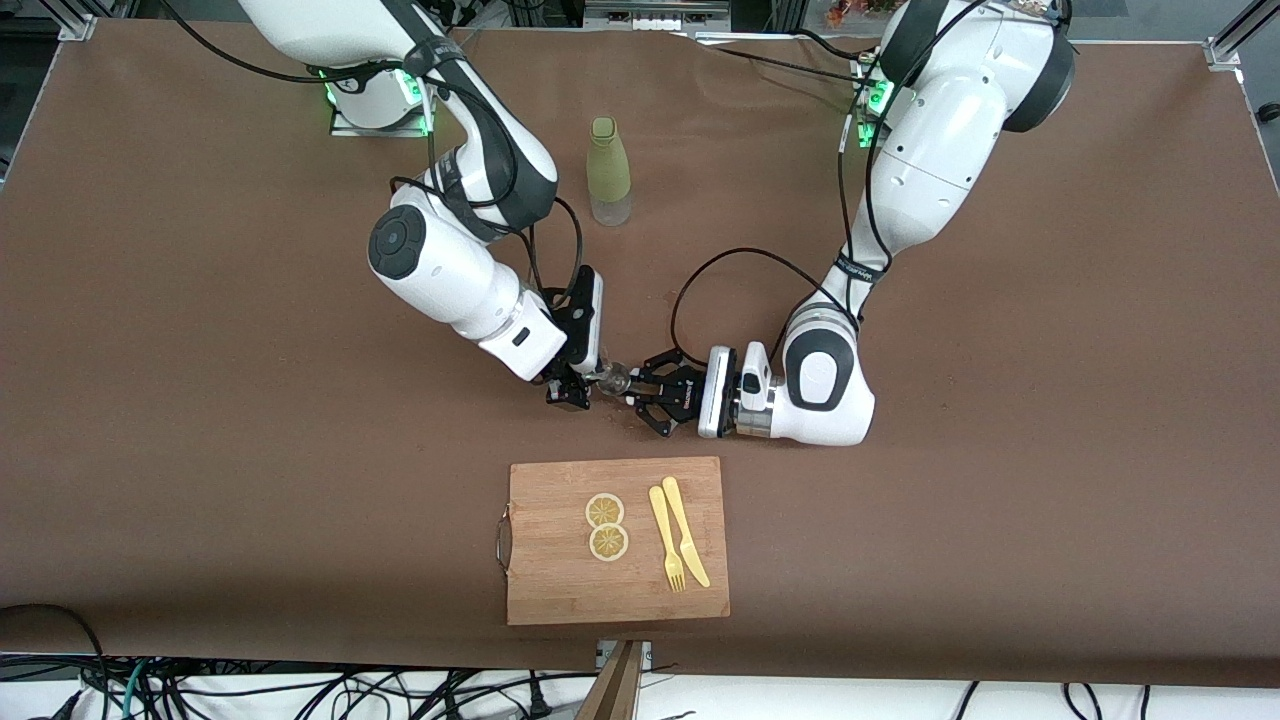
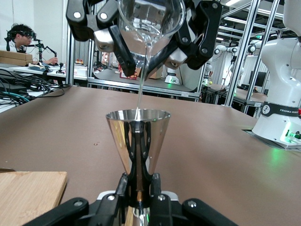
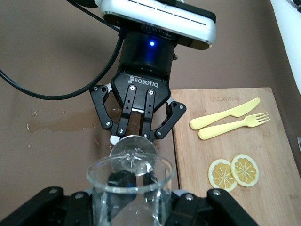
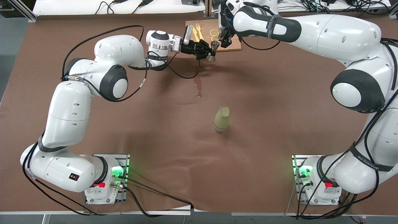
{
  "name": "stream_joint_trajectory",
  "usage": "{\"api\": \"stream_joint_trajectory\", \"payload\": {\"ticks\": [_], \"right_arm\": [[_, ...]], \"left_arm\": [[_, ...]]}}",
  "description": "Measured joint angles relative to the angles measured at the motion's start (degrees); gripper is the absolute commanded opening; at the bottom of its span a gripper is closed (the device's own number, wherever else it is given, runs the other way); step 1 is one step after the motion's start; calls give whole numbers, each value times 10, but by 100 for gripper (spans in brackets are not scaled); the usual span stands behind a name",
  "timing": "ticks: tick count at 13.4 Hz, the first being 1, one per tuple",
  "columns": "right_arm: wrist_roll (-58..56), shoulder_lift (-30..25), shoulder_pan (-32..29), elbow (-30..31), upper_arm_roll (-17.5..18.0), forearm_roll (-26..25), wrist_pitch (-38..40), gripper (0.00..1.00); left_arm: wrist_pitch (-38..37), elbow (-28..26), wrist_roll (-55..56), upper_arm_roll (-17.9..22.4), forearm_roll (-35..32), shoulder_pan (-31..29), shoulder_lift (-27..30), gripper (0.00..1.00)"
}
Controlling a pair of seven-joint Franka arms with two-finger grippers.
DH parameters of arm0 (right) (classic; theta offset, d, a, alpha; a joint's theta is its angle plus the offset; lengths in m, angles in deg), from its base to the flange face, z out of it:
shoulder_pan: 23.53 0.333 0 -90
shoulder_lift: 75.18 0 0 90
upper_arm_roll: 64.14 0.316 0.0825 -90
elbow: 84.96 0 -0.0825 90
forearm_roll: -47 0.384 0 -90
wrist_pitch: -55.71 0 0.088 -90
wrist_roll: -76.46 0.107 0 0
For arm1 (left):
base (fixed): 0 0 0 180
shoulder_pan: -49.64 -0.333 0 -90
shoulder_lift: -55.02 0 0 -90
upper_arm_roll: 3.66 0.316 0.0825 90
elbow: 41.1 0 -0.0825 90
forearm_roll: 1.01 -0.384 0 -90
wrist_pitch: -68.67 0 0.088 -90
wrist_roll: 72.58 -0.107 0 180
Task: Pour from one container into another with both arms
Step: 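Tilt the glass cup with the right gripper, pouring into the held jigger, then carry the glass cup and jigger back apart with both grippers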
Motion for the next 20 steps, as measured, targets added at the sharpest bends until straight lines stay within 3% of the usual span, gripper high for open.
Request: {"api": "stream_joint_trajectory", "payload": {"ticks": [10, 13, 16, 20], "right_arm": [[17, 0, -2, 3, -2, 17, 0, 6], [14, -1, -7, 3, -5, 61, 0, 6], [-32, -7, -13, 3, -6, 145, 4, 6], [-118, -19, -55, 3, -9, 244, 67, 6]], "left_arm": [[1, 0, 0, 0, 0, 0, 0, 0], [1, 0, 0, 0, 0, 0, 0, 0], [1, 0, -1, 0, 0, -1, 0, 0], [-2, 0, -9, 5, 0, -21, 0, 0]]}}
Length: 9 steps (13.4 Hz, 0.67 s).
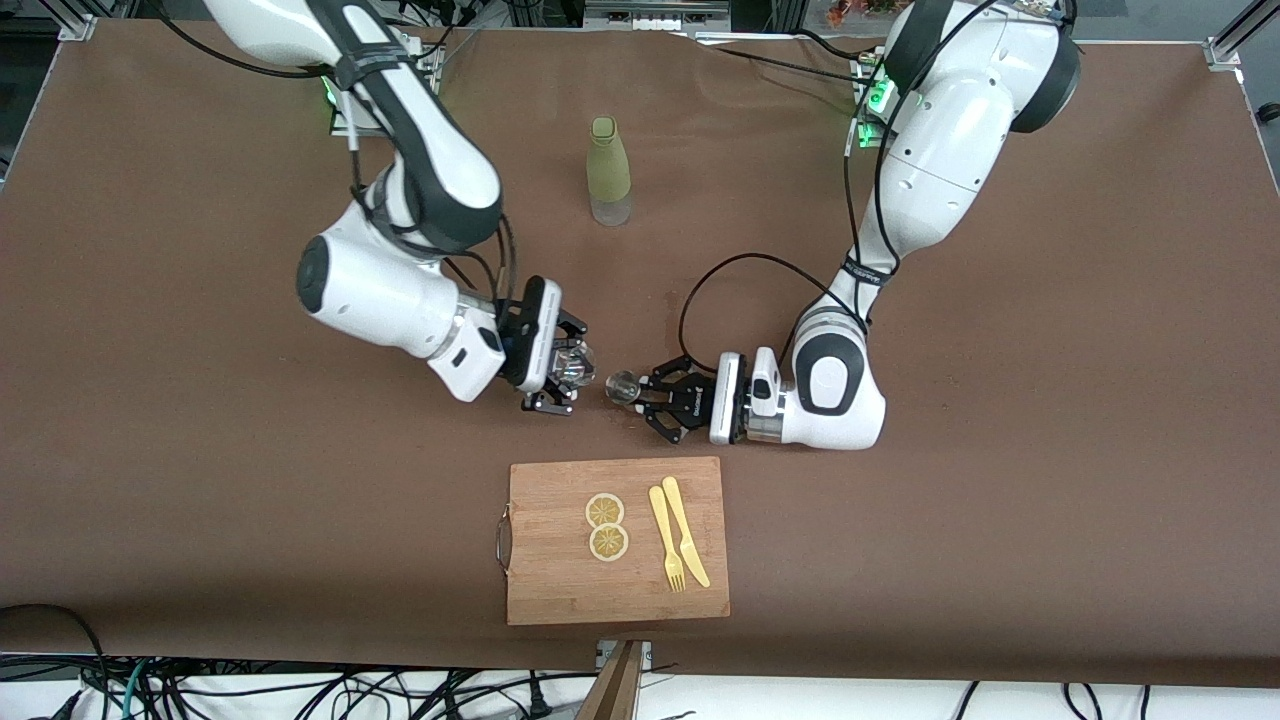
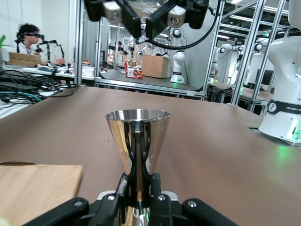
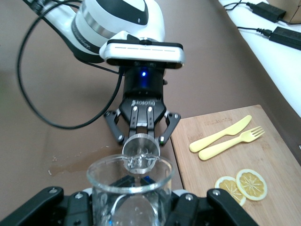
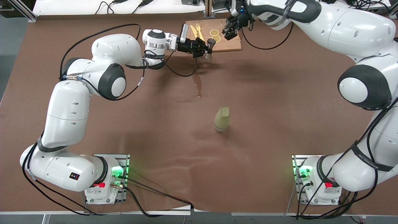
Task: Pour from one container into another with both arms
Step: 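Carry the glass cup and jigger back apart with both grippers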
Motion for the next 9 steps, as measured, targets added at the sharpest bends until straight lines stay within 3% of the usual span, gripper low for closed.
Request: {"api": "stream_joint_trajectory", "payload": {"ticks": [6, 9], "right_arm": [[-125, -4, -104, 1, -5, 68, 145, 6], [-209, 3, -179, 8, -7, 71, 222, 6]], "left_arm": [[-83, -15, -79, 8, -2, -93, -5, 0], [-154, -26, -118, 13, -55, -178, -10, 0]]}}
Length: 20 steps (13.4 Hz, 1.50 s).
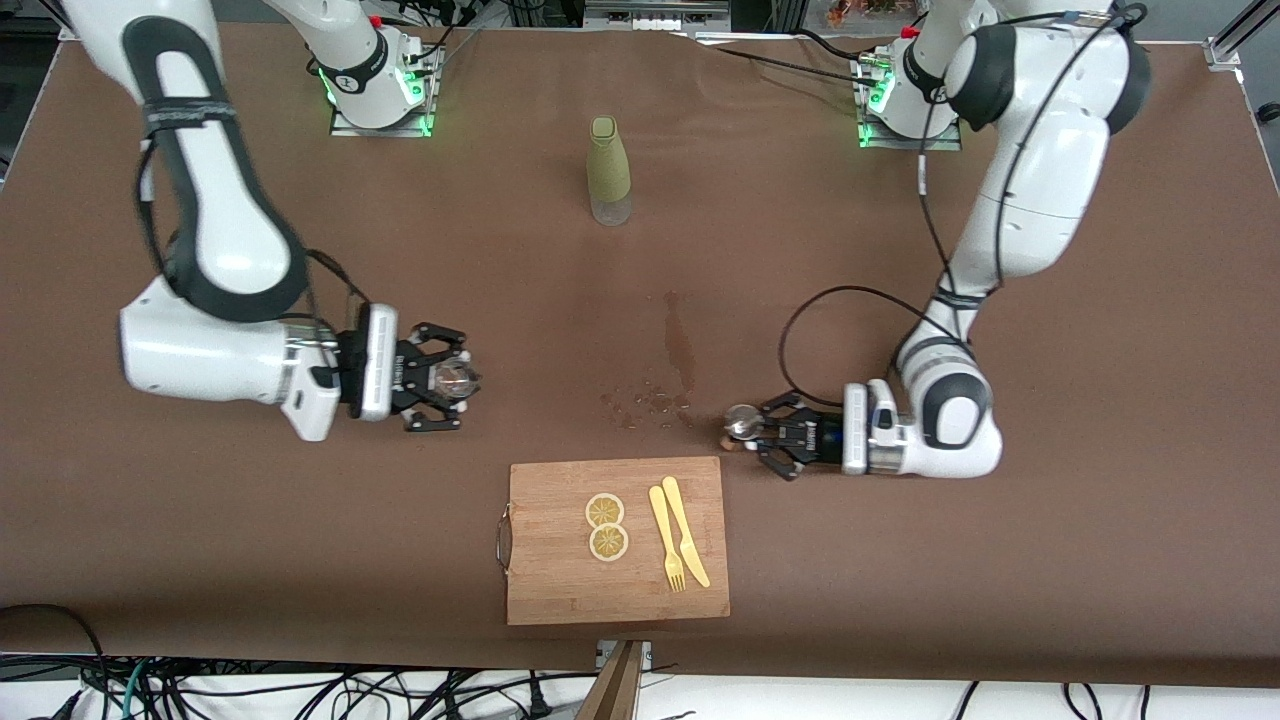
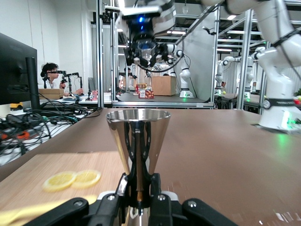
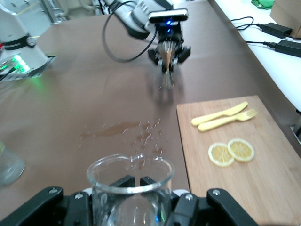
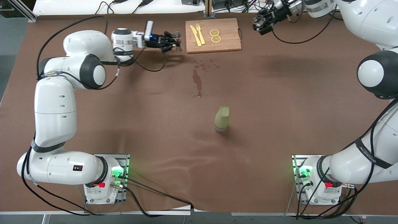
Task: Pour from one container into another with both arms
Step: 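Carry the glass cup and jigger back apart with both grippers, then set down the glass cup and jigger and open both grippers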
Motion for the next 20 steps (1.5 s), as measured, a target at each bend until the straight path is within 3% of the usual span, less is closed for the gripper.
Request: {"api": "stream_joint_trajectory", "payload": {"ticks": [3, 7, 16, 17, 18, 19, 20], "right_arm": [[-84, 32, -71, 9, -1, 2, 55, 6], [-193, 103, -155, 14, -1, 37, 110, 6], [-314, 231, -244, 14, -1, 73, 123, 8], [-320, 241, -246, 14, -1, 76, 123, 20], [-323, 246, -247, 13, 0, 77, 123, 22], [-324, 247, -248, 12, 0, 78, 123, 46], [-324, 247, -248, 11, 0, 78, 123, 81]], "left_arm": [[-71, -2, -25, 22, -75, -86, 0, 0], [-193, -1, -86, 110, -96, -137, 0, 0], [-267, -6, -206, 134, -242, -238, -20, 0], [-267, -6, -208, 137, -245, -242, -20, 0], [-267, -6, -210, 139, -245, -243, -21, 0], [-268, -6, -211, 140, -245, -243, -22, 0], [-268, -6, -212, 140, -245, -243, -24, 0]]}}
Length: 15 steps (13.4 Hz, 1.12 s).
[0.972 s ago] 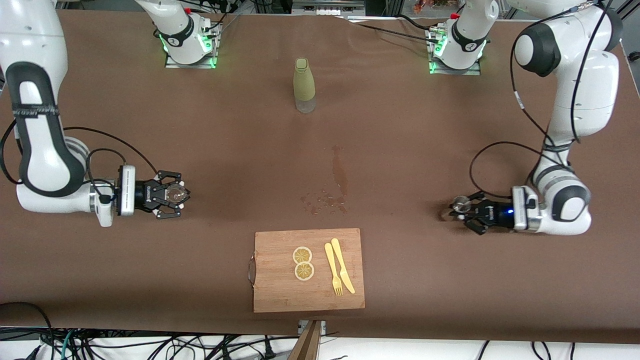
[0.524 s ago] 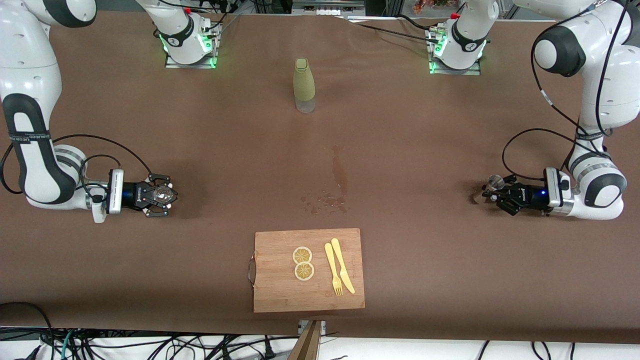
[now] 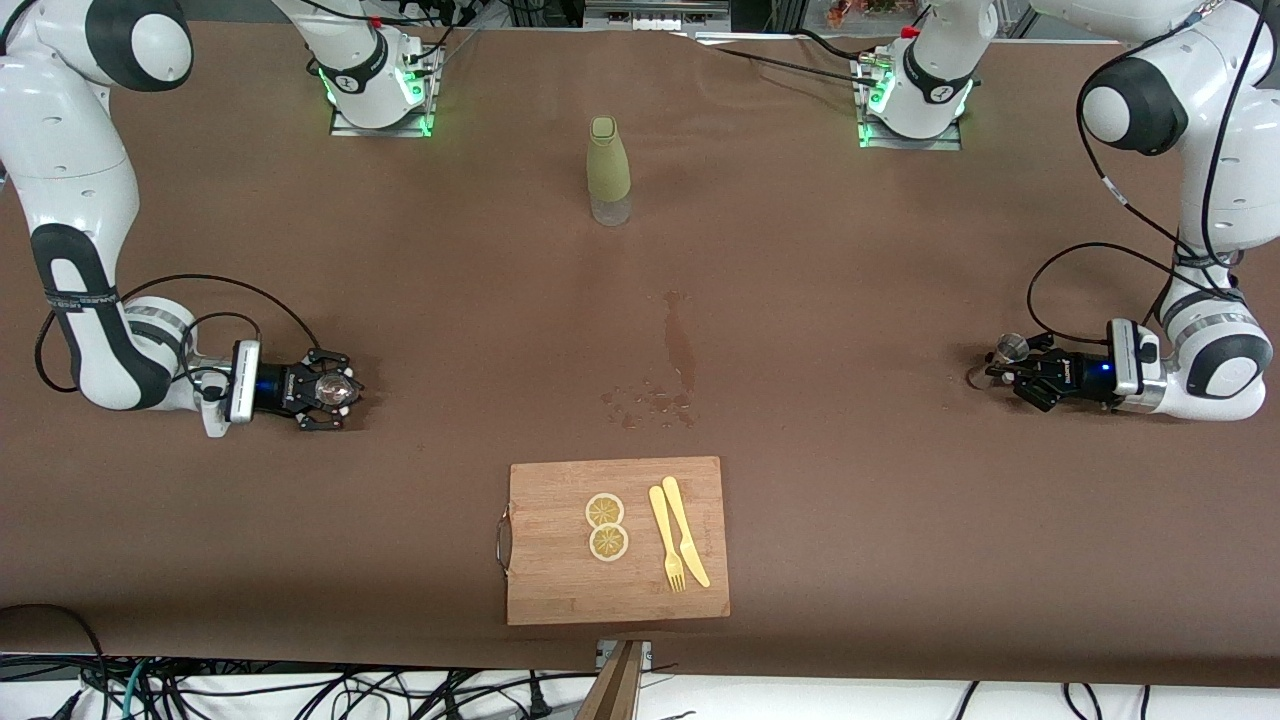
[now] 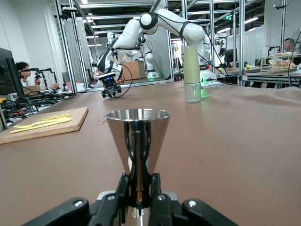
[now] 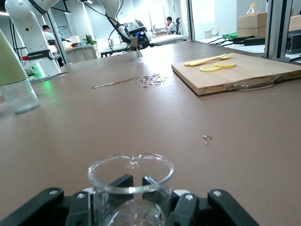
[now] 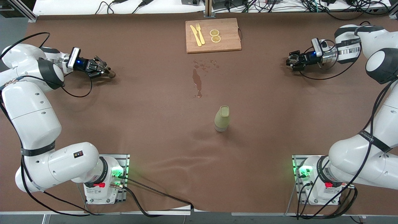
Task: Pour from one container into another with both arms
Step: 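Set down the glass cup and jigger and open both grippers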
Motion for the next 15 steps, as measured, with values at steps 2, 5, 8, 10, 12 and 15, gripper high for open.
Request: {"api": "stream_joint_trajectory", "payload": {"ticks": [2, 5, 8, 10, 12, 15], "right_arm": [[0, 0, -1, -1, 0, 0, 0, 100], [0, 0, -9, -1, 0, 0, 0, 100], [0, 0, -18, -1, 0, -1, 4, 100], [0, 0, -23, -1, -4, -3, 7, 100], [0, -1, -28, -3, -18, -11, 19, 100], [27, -18, -34, -12, -55, -44, 50, 100]], "left_arm": [[0, 0, -2, 0, 0, 0, -7, 0], [-4, 1, -7, -1, 1, -1, -14, 0], [-4, 1, -8, -1, 1, -1, -14, 100], [-2, 1, -8, 5, 0, -1, -17, 100], [1, 1, -5, 19, 0, -1, -20, 100], [3, 7, 4, 52, 0, -2, -20, 100]]}}
